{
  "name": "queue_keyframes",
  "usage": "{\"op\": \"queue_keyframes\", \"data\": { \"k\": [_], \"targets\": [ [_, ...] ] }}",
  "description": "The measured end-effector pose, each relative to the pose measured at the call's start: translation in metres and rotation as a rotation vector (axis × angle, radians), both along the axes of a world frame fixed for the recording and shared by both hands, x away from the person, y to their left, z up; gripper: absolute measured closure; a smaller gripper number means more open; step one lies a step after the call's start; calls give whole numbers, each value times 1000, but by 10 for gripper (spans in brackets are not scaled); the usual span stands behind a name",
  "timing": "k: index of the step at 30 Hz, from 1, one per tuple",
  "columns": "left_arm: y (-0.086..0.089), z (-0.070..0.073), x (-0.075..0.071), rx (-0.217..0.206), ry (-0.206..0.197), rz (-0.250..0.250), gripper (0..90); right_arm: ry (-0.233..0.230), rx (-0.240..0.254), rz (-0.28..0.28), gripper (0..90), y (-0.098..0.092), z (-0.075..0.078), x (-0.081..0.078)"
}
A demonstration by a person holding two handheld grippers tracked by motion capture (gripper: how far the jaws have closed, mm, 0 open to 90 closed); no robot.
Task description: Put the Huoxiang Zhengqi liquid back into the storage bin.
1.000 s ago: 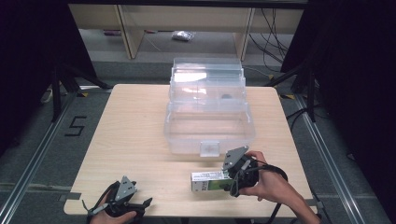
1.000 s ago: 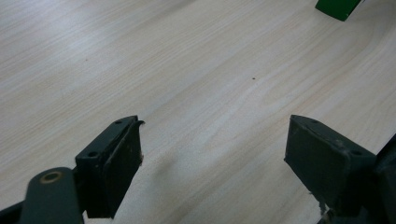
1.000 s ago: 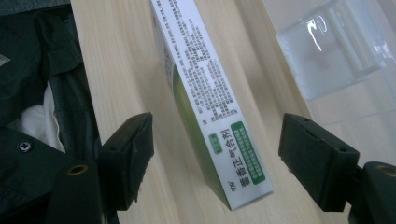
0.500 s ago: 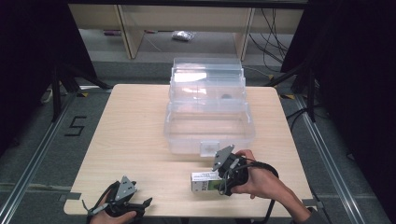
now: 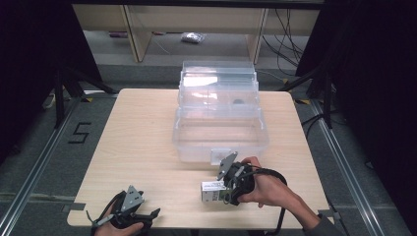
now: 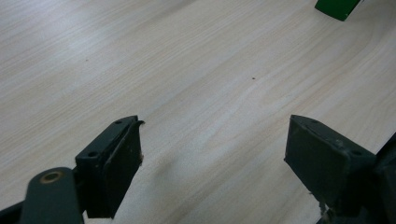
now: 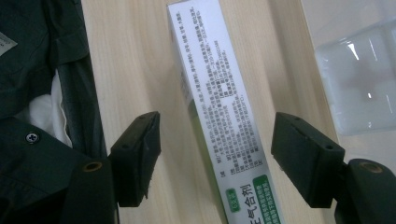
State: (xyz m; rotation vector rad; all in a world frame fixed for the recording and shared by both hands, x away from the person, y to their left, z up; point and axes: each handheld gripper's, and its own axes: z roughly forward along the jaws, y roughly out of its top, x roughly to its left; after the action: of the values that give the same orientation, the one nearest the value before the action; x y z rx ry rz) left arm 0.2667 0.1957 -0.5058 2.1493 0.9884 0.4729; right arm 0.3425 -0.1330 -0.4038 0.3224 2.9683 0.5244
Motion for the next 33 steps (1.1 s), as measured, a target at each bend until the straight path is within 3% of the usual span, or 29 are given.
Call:
{"op": "queue_keyframes", "data": {
  "k": [2,5,7,9,11,13,14,16,19,20,21,22,23,27,28,33],
  "targets": [
    [0,0,0,-3,-1,3,181,9,-1,-18,343,0,0,-2],
    [0,0,1,5,-2,5,181,2,-8,18,347,3,0,0],
    [0,0,1,2,-2,5,181,18,-18,-16,349,4,1,-3],
    [0,0,0,0,-2,6,181,12,-26,-14,351,6,1,-3],
    [3,1,0,20,9,-10,181,23,-36,-33,354,8,1,-4],
    [4,2,1,38,9,-17,181,-5,-31,28,358,9,-1,0],
    [4,2,1,38,9,-18,181,0,-42,13,360,9,-2,-1],
    [3,1,1,25,9,-13,181,-5,-45,36,365,10,-3,1],
    [2,1,1,17,14,-12,181,17,-86,-7,377,12,-4,1],
    [3,1,1,24,10,-14,181,-2,-92,27,378,12,-5,4],
    [3,1,1,24,10,-14,181,-2,-92,27,378,12,-5,4],
    [4,2,1,38,9,-19,181,13,-98,-9,379,12,-5,2],
    [4,2,1,38,11,-19,181,8,-105,25,380,13,-6,5],
    [3,1,1,36,13,-19,181,11,-124,31,384,15,-10,8],
    [3,1,1,28,15,-18,181,16,-134,11,386,16,-10,7],
    [3,1,1,36,12,-21,181,10,-161,68,411,18,-15,14]
  ]
}}
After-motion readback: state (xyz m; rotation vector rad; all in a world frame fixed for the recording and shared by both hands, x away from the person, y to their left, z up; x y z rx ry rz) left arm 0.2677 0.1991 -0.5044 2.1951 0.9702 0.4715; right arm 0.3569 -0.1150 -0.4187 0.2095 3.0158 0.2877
